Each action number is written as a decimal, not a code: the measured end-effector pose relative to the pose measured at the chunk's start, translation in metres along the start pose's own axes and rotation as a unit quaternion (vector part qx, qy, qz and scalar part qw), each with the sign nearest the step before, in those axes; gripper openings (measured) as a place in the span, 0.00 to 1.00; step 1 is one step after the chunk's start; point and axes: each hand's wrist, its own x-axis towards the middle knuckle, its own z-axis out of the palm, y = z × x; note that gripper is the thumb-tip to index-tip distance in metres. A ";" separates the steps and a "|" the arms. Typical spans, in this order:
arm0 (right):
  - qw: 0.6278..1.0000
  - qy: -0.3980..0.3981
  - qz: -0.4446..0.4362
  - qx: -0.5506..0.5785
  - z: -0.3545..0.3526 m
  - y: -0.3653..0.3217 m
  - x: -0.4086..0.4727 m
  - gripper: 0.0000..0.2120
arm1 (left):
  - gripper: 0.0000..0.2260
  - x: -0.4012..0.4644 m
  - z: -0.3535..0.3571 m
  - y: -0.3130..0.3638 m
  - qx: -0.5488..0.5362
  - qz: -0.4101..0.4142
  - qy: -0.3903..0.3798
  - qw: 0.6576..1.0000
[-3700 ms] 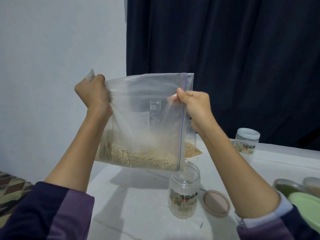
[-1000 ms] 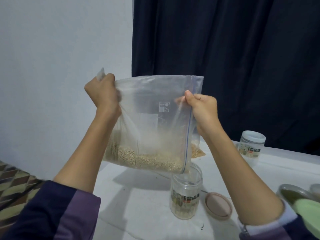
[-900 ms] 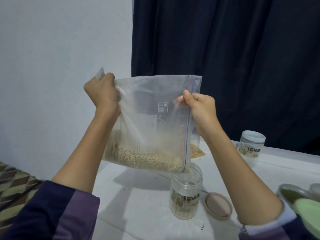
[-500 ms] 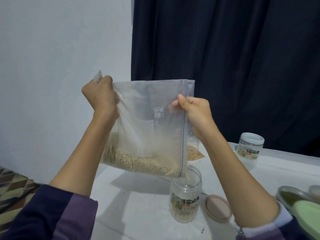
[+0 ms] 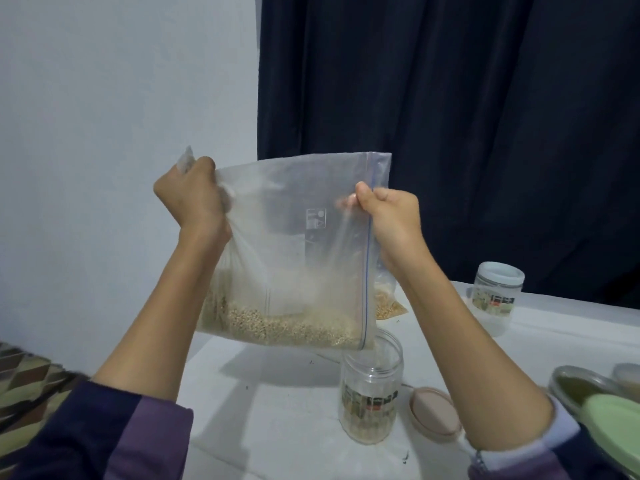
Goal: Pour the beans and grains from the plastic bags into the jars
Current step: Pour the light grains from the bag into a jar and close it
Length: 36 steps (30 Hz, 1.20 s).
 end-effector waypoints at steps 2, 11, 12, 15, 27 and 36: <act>1.000 -0.004 0.004 -0.002 0.000 0.001 0.001 0.15 | 0.10 0.004 -0.003 -0.001 -0.017 -0.008 0.006 1.000; 1.000 0.008 0.006 0.008 0.006 0.003 -0.002 0.15 | 0.10 0.000 -0.005 0.000 -0.033 -0.002 0.031 0.999; 1.000 0.015 0.005 0.010 0.005 0.002 -0.002 0.15 | 0.11 -0.002 -0.006 0.002 -0.028 0.002 0.035 0.999; 0.999 -0.028 0.012 0.017 0.005 0.002 -0.003 0.15 | 0.15 -0.002 -0.006 0.001 -0.024 -0.011 0.021 0.999; 0.999 0.006 -0.013 0.030 0.004 0.007 -0.003 0.16 | 0.19 -0.004 -0.004 0.006 -0.021 -0.010 -0.007 1.000; 0.999 0.021 -0.014 0.030 0.005 0.010 -0.003 0.15 | 0.19 -0.001 -0.002 0.005 -0.013 -0.002 -0.013 1.000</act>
